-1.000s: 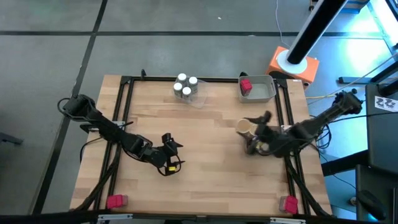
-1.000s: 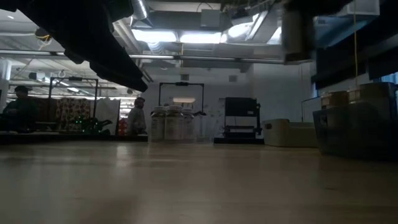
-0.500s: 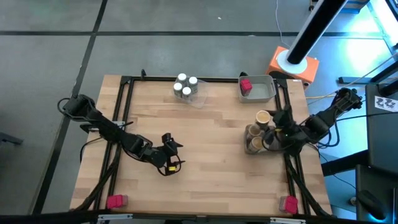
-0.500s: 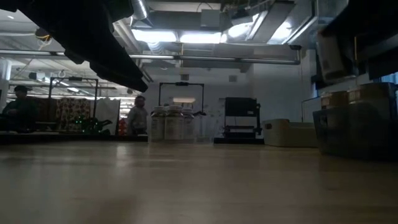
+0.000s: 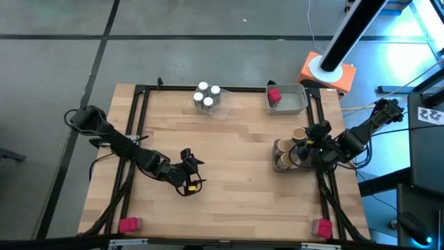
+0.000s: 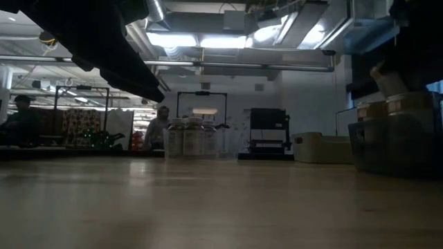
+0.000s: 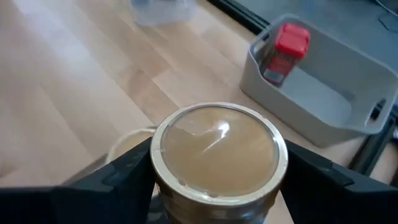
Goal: Sort spices by type
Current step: Put the brown seasoning bottle into the black bin
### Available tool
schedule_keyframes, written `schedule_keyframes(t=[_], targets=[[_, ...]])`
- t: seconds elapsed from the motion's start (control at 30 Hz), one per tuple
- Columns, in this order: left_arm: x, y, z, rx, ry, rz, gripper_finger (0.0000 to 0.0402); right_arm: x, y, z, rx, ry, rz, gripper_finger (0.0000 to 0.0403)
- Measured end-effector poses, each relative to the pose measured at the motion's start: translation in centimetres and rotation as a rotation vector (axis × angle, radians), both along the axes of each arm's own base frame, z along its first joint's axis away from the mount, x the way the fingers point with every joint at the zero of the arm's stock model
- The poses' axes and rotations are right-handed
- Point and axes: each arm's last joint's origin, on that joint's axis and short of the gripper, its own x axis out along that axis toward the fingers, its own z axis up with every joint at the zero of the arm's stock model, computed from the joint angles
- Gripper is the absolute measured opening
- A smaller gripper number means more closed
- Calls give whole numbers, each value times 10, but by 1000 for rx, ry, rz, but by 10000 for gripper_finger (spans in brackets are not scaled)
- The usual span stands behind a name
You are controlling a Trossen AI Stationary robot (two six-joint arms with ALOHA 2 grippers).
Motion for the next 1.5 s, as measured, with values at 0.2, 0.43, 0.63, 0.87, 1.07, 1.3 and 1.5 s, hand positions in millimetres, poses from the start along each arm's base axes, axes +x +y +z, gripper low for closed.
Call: schedule_keyframes(t=[0.2, 0.43, 0.63, 0.87, 1.07, 1.3, 1.5], targets=[[0, 0, 0, 0, 0, 0, 328, 1, 2, -18, 36, 4, -22, 280], [2, 4, 0, 0, -1, 18, 328, 10, 8, -39, 66, -46, -10, 280], [3, 7, 0, -6, -3, 31, 328, 19, 14, -52, 42, -68, -8, 280], [4, 7, 1, -9, -9, 32, 328, 28, 18, -62, -52, -120, -39, 280], [3, 7, 0, -9, -8, 32, 328, 31, 19, -76, -93, -139, -93, 280], [3, 7, 1, -9, -8, 32, 328, 34, 20, -89, -120, -179, -124, 280], [3, 7, 0, -9, -8, 32, 328, 35, 22, -90, -125, -184, -119, 280]])
